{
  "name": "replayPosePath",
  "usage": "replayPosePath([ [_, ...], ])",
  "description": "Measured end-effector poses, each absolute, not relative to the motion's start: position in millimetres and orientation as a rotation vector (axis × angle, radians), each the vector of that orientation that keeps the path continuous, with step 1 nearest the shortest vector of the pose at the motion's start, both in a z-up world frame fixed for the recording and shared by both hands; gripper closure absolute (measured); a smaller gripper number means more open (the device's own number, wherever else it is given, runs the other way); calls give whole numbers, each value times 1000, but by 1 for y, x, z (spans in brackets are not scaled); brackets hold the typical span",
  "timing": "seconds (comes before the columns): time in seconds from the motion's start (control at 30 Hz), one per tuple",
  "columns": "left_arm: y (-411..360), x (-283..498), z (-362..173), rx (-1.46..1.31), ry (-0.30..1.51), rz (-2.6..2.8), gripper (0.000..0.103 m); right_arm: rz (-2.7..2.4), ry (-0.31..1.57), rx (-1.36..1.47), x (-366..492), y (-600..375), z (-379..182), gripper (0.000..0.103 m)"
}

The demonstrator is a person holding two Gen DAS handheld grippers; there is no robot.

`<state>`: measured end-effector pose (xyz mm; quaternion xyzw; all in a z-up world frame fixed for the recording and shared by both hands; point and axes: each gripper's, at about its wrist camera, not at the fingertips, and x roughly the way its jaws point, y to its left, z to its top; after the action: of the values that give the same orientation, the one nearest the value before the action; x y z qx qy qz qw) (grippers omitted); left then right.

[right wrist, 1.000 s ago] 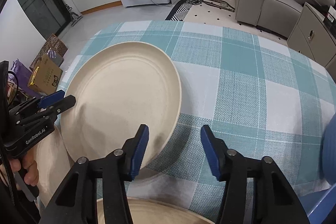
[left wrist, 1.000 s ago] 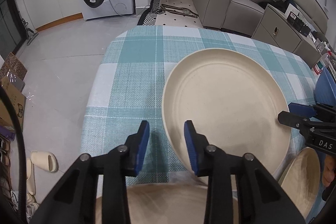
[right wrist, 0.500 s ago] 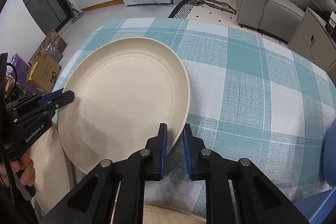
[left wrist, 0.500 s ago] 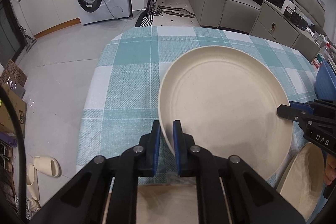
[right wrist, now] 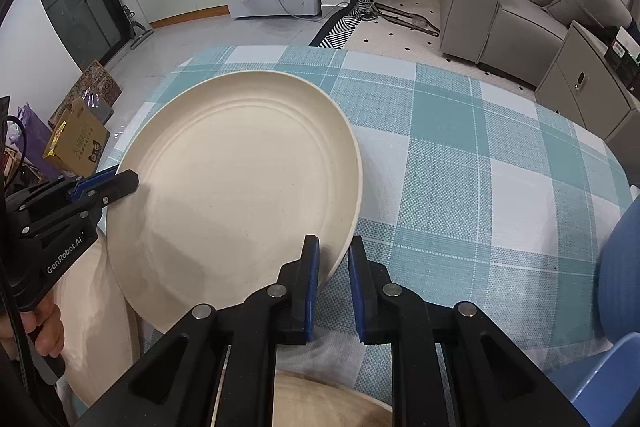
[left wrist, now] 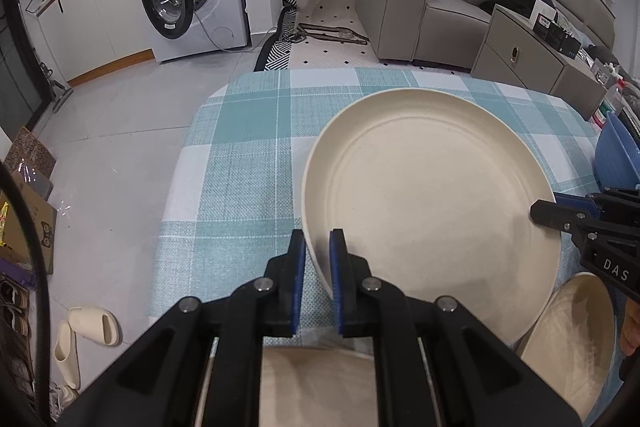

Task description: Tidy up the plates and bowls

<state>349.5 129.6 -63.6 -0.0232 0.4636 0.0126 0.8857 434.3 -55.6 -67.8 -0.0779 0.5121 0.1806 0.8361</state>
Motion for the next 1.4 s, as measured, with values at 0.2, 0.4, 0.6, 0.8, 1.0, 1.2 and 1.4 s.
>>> replayPosePath([
  [0.2,126,339,-48,-41,933,28,93,383,1059,-160,423,-60,-53,88],
  [0.4,120,324,-31,-35,900,24,93,384,1027,-158,405,-65,-32,88],
  [0.6,115,308,-16,-32,869,24,93,381,993,-167,383,-70,-9,88],
  [0.8,109,287,-2,-36,844,18,93,378,963,-175,357,-75,13,88],
  [1.0,101,266,8,-35,821,10,93,372,938,-179,333,-83,30,88],
  [1.2,91,245,17,-24,804,4,93,366,922,-180,307,-94,40,88],
  [1.4,79,224,24,-12,789,-7,93,361,914,-173,283,-108,43,88],
])
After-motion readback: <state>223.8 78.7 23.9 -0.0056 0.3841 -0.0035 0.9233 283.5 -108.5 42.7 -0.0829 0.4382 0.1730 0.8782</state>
